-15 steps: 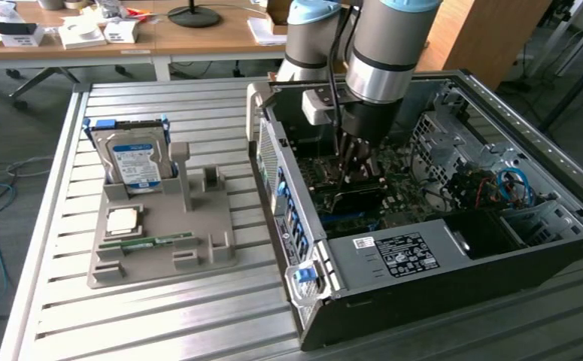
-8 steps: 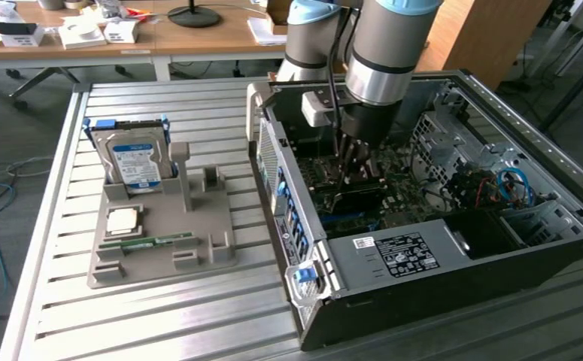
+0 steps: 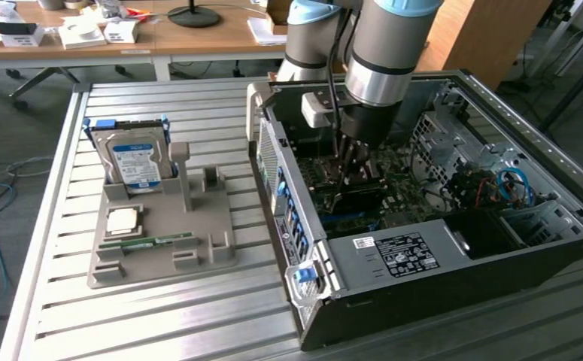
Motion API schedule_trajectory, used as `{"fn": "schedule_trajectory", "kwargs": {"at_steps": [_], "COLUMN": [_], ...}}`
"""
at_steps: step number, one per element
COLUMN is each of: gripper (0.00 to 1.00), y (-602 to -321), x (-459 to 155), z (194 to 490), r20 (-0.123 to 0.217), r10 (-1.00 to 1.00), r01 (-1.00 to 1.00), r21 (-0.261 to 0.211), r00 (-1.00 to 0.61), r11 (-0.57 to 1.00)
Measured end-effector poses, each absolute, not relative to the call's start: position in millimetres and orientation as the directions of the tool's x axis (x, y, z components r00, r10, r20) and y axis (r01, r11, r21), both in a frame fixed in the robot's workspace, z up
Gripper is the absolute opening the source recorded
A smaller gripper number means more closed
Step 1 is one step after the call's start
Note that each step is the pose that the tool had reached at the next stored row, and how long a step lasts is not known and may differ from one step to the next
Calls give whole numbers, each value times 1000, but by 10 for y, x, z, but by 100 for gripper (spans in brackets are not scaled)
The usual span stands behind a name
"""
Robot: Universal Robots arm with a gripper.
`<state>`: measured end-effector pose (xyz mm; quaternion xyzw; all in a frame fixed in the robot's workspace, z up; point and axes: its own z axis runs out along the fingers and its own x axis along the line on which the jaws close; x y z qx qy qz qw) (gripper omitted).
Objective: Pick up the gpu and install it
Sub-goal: 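Press down on the gpu until it lock into place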
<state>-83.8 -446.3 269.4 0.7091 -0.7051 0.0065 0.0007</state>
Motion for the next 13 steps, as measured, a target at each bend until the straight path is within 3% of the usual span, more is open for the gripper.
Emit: {"fn": "schedule_trajectory", "kwargs": {"at_steps": [13], "gripper": [10], "y": [-4463], "x": [-838], "z": [2671], "r20": [10], "r10": [-1000], "r01": [-1000], "r21": [-8], "r00": [6], "r11": [-6]}}
